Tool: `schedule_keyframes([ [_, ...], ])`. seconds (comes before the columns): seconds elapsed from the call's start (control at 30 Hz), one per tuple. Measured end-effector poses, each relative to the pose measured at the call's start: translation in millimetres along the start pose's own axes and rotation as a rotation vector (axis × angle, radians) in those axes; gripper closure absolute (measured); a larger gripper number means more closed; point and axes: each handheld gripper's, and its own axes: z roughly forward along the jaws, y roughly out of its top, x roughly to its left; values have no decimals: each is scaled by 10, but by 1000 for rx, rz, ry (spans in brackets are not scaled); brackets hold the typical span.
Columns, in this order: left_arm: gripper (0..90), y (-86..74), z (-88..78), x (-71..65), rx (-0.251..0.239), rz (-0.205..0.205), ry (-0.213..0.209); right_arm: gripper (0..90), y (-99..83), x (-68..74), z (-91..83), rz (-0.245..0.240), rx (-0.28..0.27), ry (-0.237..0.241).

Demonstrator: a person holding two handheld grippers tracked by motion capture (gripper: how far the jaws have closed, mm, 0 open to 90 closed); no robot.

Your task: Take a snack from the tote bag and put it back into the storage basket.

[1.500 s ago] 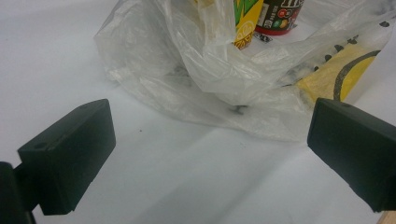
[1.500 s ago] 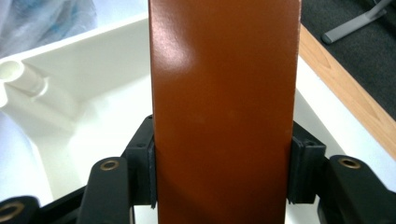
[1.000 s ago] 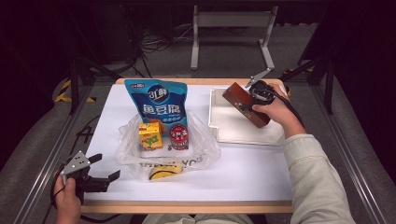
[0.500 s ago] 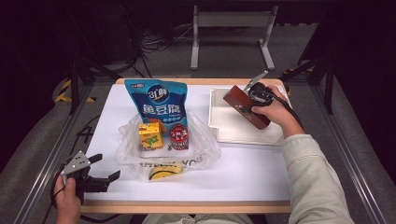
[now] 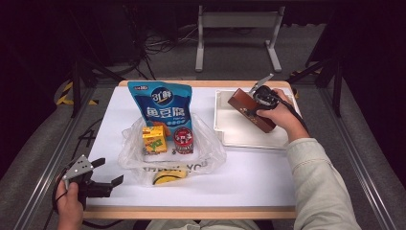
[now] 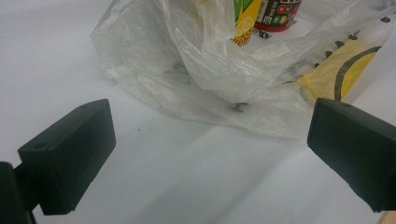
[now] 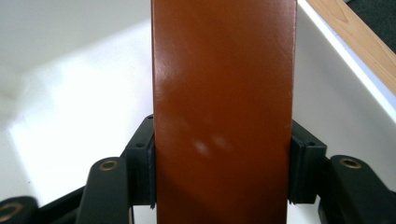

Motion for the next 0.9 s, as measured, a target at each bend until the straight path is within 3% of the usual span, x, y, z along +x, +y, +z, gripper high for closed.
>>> schedule_keyframes([
  [0.47,16,3,4,3,-1,3,-2,413,-7,-21,157,27,26,19],
  [0.9,16,4,10,-1,2,0,-8,405,-26,-16,227,24,52,30],
])
